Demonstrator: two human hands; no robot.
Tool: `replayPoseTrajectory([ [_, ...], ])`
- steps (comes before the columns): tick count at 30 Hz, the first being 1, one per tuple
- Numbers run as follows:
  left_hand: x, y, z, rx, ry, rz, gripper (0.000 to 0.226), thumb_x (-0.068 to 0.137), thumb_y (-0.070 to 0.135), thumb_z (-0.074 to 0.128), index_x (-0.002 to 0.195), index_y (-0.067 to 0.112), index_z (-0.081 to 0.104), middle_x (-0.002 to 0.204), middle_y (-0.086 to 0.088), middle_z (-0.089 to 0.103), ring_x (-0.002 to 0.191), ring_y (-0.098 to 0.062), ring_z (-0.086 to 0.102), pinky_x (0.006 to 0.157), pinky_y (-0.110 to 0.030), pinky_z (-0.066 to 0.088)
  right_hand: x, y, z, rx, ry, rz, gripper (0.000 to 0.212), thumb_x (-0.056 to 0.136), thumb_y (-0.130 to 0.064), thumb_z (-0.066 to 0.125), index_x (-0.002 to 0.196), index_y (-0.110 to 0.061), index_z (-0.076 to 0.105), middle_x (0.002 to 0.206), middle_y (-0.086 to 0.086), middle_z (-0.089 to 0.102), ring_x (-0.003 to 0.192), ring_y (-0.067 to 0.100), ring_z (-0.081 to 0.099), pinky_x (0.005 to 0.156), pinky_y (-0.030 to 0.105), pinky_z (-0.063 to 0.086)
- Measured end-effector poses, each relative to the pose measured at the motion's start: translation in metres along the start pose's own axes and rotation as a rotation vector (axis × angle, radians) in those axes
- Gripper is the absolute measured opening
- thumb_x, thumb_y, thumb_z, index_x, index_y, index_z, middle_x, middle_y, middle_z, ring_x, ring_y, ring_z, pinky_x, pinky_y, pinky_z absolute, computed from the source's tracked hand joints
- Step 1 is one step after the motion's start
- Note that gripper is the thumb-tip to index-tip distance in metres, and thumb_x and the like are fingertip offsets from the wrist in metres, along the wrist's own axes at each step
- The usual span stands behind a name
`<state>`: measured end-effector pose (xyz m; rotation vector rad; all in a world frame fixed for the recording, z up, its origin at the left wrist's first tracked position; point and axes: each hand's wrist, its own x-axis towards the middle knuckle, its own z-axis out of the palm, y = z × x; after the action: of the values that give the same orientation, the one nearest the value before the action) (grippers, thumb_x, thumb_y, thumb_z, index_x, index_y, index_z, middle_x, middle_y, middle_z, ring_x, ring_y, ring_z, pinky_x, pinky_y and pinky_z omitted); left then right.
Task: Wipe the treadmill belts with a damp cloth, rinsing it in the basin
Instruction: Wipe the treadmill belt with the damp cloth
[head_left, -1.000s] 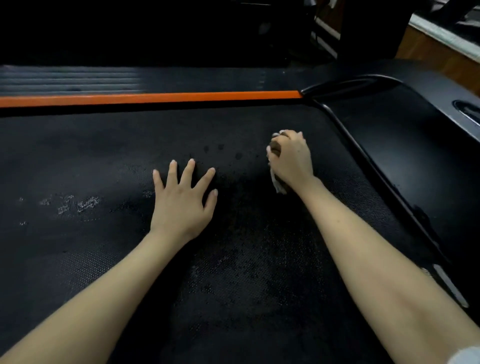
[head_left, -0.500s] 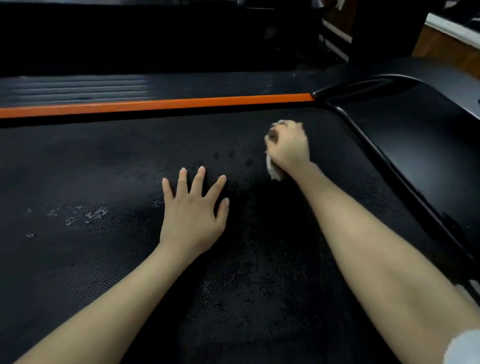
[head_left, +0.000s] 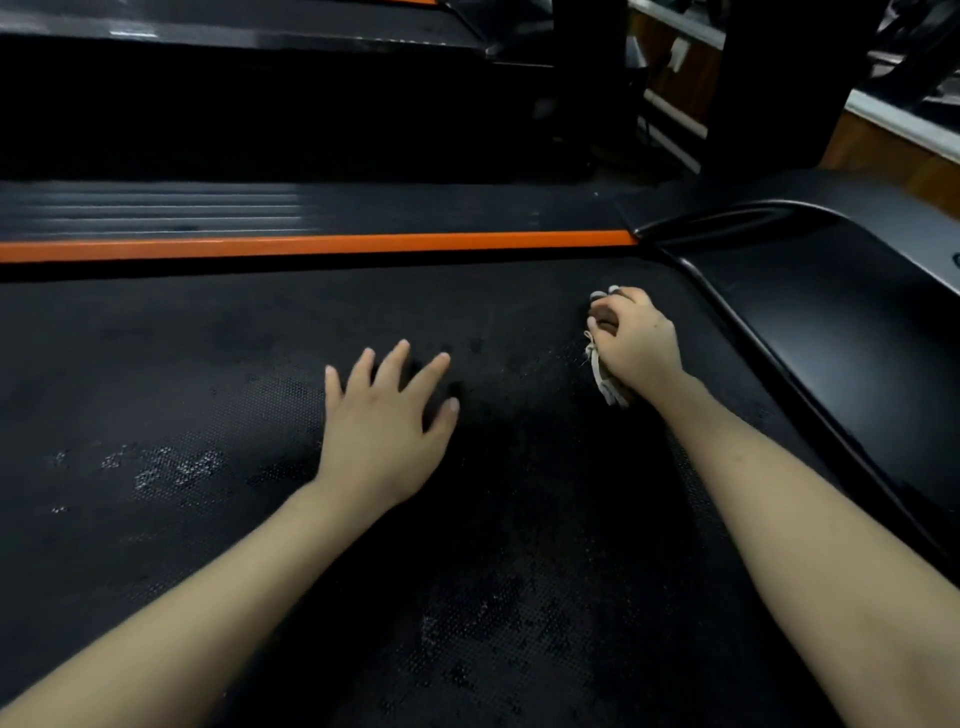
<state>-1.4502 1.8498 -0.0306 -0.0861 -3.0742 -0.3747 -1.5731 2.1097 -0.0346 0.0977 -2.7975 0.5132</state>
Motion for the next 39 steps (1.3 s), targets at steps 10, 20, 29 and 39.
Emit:
replayPoseTrajectory([
  [10, 0.029, -0.023, 0.019, 0.136, 0.076, -0.046, 0.078, 0.078, 0.059, -0.003, 0.146, 0.038, 0.030, 0.156, -0.006, 0.026, 0.143, -0.037, 0.015, 0.112, -0.061, 0.007, 0.036, -0.086, 0.041, 0.089, 0.023, 0.116, 0.052, 0.083, -0.038, 0.061, 0.124, -0.013, 0.042, 0.125, 0.013, 0.052, 0.118, 0.031, 0.045, 0.101, 0.040, 0.037],
  [20, 0.028, -0.029, 0.023, 0.131, 0.121, -0.037, 0.077, 0.078, 0.062, -0.005, 0.146, 0.042, 0.026, 0.157, -0.002, 0.024, 0.145, -0.032, 0.013, 0.114, -0.058, 0.005, 0.052, -0.057, 0.032, 0.116, -0.006, -0.014, 0.026, 0.089, -0.018, 0.055, 0.113, -0.009, 0.057, 0.128, 0.010, 0.050, 0.118, 0.030, 0.049, 0.096, 0.037, 0.041],
  [29, 0.031, -0.028, 0.026, 0.145, 0.144, -0.047, 0.076, 0.078, 0.061, -0.004, 0.145, 0.043, 0.029, 0.155, -0.002, 0.027, 0.144, -0.033, 0.017, 0.113, -0.058, 0.008, 0.054, -0.141, 0.078, 0.043, -0.083, -0.199, 0.037, 0.088, -0.020, 0.057, 0.121, -0.005, 0.052, 0.131, 0.011, 0.046, 0.125, 0.029, 0.039, 0.105, 0.037, 0.034],
  [39, 0.029, -0.026, 0.025, 0.126, 0.142, -0.051, 0.076, 0.078, 0.061, -0.003, 0.145, 0.042, 0.029, 0.156, -0.004, 0.026, 0.144, -0.034, 0.015, 0.113, -0.060, 0.006, 0.050, -0.066, 0.032, 0.028, -0.090, -0.083, 0.030, 0.089, -0.012, 0.052, 0.118, -0.011, 0.058, 0.141, 0.006, 0.041, 0.124, 0.029, 0.044, 0.102, 0.036, 0.035],
])
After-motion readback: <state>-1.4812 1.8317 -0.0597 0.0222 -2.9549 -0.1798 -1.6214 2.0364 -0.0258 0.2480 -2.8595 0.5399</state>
